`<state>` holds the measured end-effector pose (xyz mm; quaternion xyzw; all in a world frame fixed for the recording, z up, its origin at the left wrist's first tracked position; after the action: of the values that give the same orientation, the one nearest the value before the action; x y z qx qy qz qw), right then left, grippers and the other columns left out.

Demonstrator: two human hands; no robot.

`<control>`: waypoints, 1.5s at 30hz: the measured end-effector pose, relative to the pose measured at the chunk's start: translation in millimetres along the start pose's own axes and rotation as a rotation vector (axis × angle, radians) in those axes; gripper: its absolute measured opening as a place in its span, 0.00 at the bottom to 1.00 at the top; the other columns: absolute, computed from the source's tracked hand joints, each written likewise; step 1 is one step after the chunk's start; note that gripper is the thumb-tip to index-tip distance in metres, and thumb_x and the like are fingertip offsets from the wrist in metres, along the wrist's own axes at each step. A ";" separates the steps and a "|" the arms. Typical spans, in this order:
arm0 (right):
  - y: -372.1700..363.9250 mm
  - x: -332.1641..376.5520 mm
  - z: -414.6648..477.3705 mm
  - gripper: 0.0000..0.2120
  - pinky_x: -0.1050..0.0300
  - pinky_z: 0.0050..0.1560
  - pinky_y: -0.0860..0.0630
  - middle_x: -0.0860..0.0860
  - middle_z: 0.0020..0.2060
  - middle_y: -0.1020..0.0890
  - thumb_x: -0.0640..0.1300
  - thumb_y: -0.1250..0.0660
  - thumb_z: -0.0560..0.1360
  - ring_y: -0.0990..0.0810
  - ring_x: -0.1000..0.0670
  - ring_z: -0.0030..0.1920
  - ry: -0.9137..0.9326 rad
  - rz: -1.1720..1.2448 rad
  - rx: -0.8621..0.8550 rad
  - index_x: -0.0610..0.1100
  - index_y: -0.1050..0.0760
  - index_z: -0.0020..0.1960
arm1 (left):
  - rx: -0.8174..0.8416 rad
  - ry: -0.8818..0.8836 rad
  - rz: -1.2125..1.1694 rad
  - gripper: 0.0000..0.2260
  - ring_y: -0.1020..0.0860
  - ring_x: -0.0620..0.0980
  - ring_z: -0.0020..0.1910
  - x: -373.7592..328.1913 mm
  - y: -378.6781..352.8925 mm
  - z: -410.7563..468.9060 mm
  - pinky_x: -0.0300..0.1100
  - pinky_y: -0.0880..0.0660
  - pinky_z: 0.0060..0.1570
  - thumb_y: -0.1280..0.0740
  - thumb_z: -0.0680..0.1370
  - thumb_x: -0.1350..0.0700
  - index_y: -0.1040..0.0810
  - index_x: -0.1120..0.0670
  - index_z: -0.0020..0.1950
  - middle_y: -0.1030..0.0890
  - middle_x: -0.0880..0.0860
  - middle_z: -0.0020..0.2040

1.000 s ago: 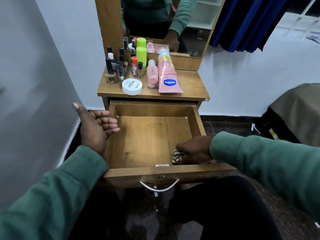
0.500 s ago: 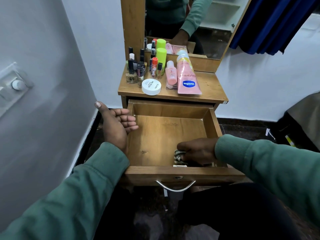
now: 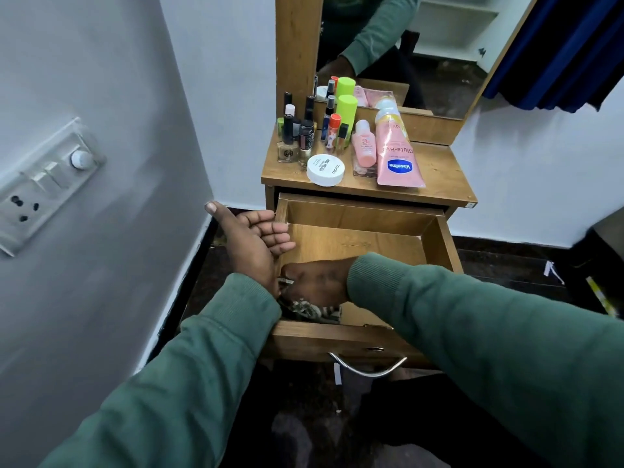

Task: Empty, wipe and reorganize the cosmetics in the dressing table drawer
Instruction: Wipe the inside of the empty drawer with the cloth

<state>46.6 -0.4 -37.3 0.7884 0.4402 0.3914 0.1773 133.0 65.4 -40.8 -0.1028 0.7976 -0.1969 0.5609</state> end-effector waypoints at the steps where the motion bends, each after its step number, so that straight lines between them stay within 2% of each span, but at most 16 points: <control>1: -0.7 2.1 -0.3 0.17 0.61 0.40 0.28 0.46 0.50 0.23 0.45 0.42 0.86 0.26 0.52 0.44 0.006 0.012 -0.005 0.39 0.31 0.72 | -0.004 0.006 -0.017 0.43 0.21 0.50 0.27 -0.1 1.3 0.2 0.43 0.21 0.28 0.62 0.78 0.27 0.19 0.59 0.48 0.18 0.57 0.33; 3: -4.0 -1.2 -1.6 0.16 0.52 0.58 0.24 0.41 0.62 0.23 0.43 0.42 0.86 0.23 0.45 0.58 0.017 0.101 -0.013 0.38 0.29 0.71 | -0.011 0.019 -0.042 0.44 0.21 0.51 0.28 -0.4 2.5 0.2 0.42 0.20 0.28 0.62 0.77 0.26 0.19 0.59 0.49 0.17 0.57 0.33; 5: -4.9 -10.9 -6.3 0.16 0.46 0.68 0.26 0.40 0.65 0.21 0.43 0.39 0.85 0.22 0.42 0.64 0.013 0.397 -0.047 0.38 0.28 0.71 | -0.014 0.029 -0.053 0.45 0.20 0.51 0.29 -0.9 3.6 -0.6 0.43 0.20 0.30 0.62 0.77 0.26 0.19 0.60 0.51 0.17 0.58 0.35; 8: -8.9 -24.8 -19.0 0.16 0.53 0.62 0.21 0.39 0.61 0.17 0.40 0.39 0.85 0.16 0.47 0.54 0.040 0.907 -0.057 0.36 0.27 0.71 | 0.021 0.039 -0.045 0.47 0.19 0.54 0.33 -3.9 1.8 -4.7 0.45 0.19 0.35 0.63 0.77 0.26 0.19 0.61 0.54 0.16 0.61 0.40; 11: -3.9 -34.6 -38.9 0.16 0.44 0.65 0.21 0.33 0.63 0.19 0.38 0.45 0.86 0.16 0.41 0.57 0.173 1.443 -0.017 0.31 0.29 0.70 | 0.129 0.028 0.038 0.47 0.17 0.55 0.39 -9.4 -8.3 -11.9 0.46 0.20 0.41 0.63 0.77 0.26 0.19 0.61 0.57 0.14 0.63 0.46; 13: 7.6 -45.0 -55.0 0.19 0.42 0.65 0.22 0.34 0.64 0.19 0.42 0.46 0.86 0.17 0.40 0.60 0.256 1.577 -0.023 0.33 0.29 0.71 | 0.224 -0.012 0.157 0.44 0.16 0.55 0.45 -13.7 -21.4 -19.5 0.46 0.21 0.46 0.61 0.78 0.27 0.19 0.59 0.58 0.14 0.61 0.50; 17: 21.5 -75.1 -76.7 0.28 0.36 0.75 0.33 0.33 0.70 0.25 0.53 0.44 0.85 0.24 0.36 0.71 0.336 1.697 -0.092 0.34 0.31 0.76 | 0.483 -0.038 0.419 0.33 0.17 0.54 0.53 -4.5 -52.6 -44.6 0.43 0.20 0.50 0.48 0.77 0.29 0.18 0.52 0.63 0.14 0.55 0.53; 20: 21.6 -83.8 -94.8 0.32 0.34 0.76 0.35 0.32 0.72 0.26 0.60 0.37 0.83 0.27 0.34 0.73 0.428 1.717 -0.104 0.35 0.28 0.74 | 0.601 0.091 0.522 0.25 0.20 0.57 0.62 13.2 -66.2 -62.8 0.53 0.24 0.61 0.35 0.76 0.33 0.19 0.47 0.65 0.16 0.55 0.59; 24: 22.0 -106.0 -113.8 0.32 0.30 0.68 0.27 0.32 0.68 0.23 0.45 0.24 0.77 0.23 0.32 0.68 0.397 1.591 -0.264 0.36 0.33 0.75 | 0.699 0.212 0.459 0.26 0.18 0.55 0.60 20.9 -77.7 -81.1 0.52 0.21 0.60 0.23 0.72 0.56 0.23 0.55 0.69 0.16 0.57 0.62; 27: 17.0 -119.8 -119.5 0.26 0.26 0.66 0.27 0.32 0.64 0.20 0.36 0.31 0.77 0.20 0.31 0.65 0.294 1.603 -0.346 0.36 0.32 0.73 | 0.700 0.230 0.410 0.25 0.20 0.61 0.64 21.8 -80.4 -91.1 0.62 0.26 0.67 0.28 0.74 0.69 0.23 0.54 0.69 0.18 0.60 0.64; 30: 12.0 -139.2 -125.9 0.18 0.32 0.59 0.20 0.33 0.59 0.17 0.40 0.39 0.82 0.16 0.34 0.59 0.145 1.662 -0.420 0.34 0.28 0.69 | 0.667 0.208 0.355 0.27 0.17 0.57 0.56 16.3 -84.7 -95.4 0.55 0.19 0.57 0.32 0.74 0.74 0.23 0.53 0.69 0.17 0.62 0.61; 34: 17.6 -156.5 -144.1 0.18 0.38 0.58 0.19 0.38 0.56 0.14 0.47 0.45 0.86 0.14 0.39 0.56 0.095 1.648 -0.547 0.37 0.25 0.67 | 0.588 0.163 0.275 0.25 0.15 0.56 0.53 -1.7 -93.7 -96.0 0.50 0.17 0.48 0.31 0.74 0.73 0.21 0.52 0.67 0.15 0.60 0.57; 37: 20.4 -159.1 -157.6 0.19 0.36 0.61 0.20 0.37 0.57 0.14 0.49 0.44 0.86 0.14 0.38 0.57 0.133 1.703 -0.599 0.37 0.25 0.67 | 0.525 0.192 0.393 0.23 0.13 0.55 0.48 -2.1 -98.9 -98.5 0.50 0.17 0.44 0.26 0.73 0.67 0.25 0.53 0.66 0.13 0.57 0.51; 39: 20.6 -160.9 -166.1 0.20 0.38 0.60 0.20 0.36 0.57 0.15 0.49 0.43 0.85 0.14 0.37 0.57 0.152 1.754 -0.619 0.35 0.24 0.67 | 0.526 0.287 0.510 0.24 0.13 0.56 0.47 8.3 -101.1 -106.0 0.52 0.18 0.45 0.24 0.73 0.63 0.28 0.55 0.66 0.13 0.58 0.49; 42: 17.3 -167.2 -176.7 0.19 0.40 0.55 0.19 0.35 0.56 0.15 0.48 0.42 0.85 0.14 0.36 0.56 0.150 1.816 -0.637 0.34 0.24 0.65 | 0.542 0.343 0.567 0.23 0.13 0.59 0.48 14.1 -108.3 -114.7 0.51 0.17 0.45 0.24 0.73 0.66 0.28 0.55 0.65 0.13 0.61 0.49; 45: 20.6 -180.1 -187.4 0.16 0.43 0.51 0.17 0.37 0.54 0.14 0.46 0.42 0.86 0.13 0.38 0.54 0.130 1.750 -0.701 0.36 0.23 0.64 | 0.556 0.233 0.575 0.22 0.13 0.56 0.47 -1.2 -130.9 -118.5 0.48 0.17 0.42 0.27 0.74 0.70 0.24 0.53 0.65 0.14 0.59 0.53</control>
<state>-142.0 -174.0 10.7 0.7174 -0.4414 0.5385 0.0226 15.1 -28.5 51.2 0.3025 0.7684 -0.2502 0.5054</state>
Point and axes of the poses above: each hand's wrist, its own z-axis towards the middle knuckle, its own y-axis out of the back of the hand, x = y × z, the point moved 9 cm from there along z, towards the middle knuckle
